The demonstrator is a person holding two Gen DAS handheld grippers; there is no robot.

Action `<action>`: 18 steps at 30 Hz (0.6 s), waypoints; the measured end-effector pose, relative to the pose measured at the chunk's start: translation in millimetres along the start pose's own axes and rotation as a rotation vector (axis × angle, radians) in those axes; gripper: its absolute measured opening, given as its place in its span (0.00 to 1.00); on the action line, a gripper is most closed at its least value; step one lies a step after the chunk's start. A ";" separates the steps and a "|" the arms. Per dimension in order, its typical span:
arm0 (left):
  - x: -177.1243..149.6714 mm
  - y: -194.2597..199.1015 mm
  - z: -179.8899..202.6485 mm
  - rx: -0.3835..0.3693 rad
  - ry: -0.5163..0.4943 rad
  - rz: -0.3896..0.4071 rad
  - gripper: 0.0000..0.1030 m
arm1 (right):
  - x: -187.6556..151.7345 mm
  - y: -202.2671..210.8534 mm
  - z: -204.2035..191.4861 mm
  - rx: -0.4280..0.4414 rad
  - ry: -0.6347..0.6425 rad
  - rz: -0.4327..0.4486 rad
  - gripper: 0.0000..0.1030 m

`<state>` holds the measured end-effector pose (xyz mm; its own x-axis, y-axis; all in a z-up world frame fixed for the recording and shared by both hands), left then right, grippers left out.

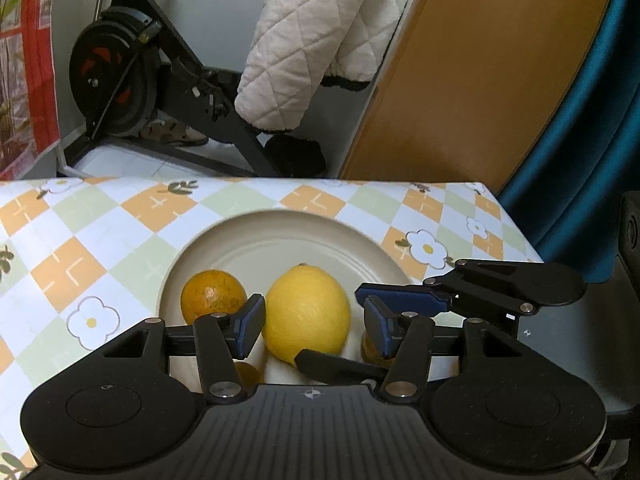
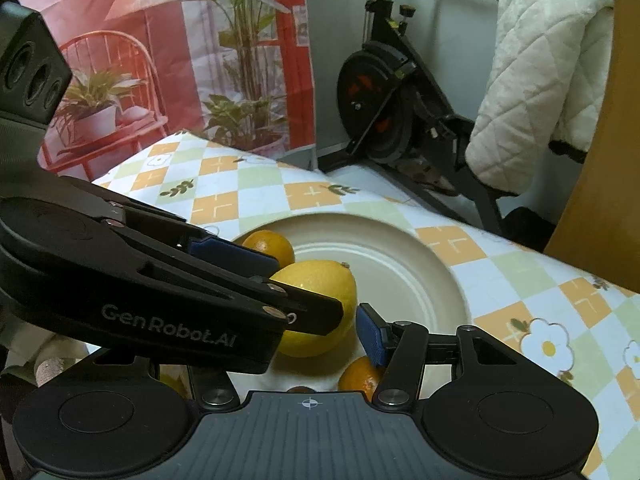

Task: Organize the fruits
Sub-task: 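Open the left gripper to set the lemon on the plate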

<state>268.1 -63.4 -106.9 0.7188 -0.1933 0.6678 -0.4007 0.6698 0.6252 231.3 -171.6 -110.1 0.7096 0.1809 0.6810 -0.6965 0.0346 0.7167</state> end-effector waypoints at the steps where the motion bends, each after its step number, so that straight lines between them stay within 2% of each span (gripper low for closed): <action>1: 0.8 3.1 1.8 0.002 -0.007 0.004 0.57 | 0.3 3.0 1.6 -0.007 0.000 0.005 0.51; 10: -2.3 38.2 22.1 0.032 -0.063 0.037 0.57 | -5.7 44.4 15.1 -0.037 -0.042 0.041 0.51; 18: -25.0 68.6 39.4 0.033 -0.070 0.038 0.56 | -28.6 88.5 11.3 -0.044 -0.084 0.067 0.51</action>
<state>200.2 -40.8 -64.8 0.6616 -0.2183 0.7174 -0.4468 0.6536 0.6109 150.5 -184.8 -64.4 0.6664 0.1011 0.7387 -0.7454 0.0692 0.6630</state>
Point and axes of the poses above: each gripper's, at about its wrist camera, not at the fingertips, and y roughly against the way its jaws point, z to its right, x to its top, the point moved 2 cm from there along -y, roughly the way its jaws point, and after that the axes turned 12 degrees about -x, right-handed, at the moved point
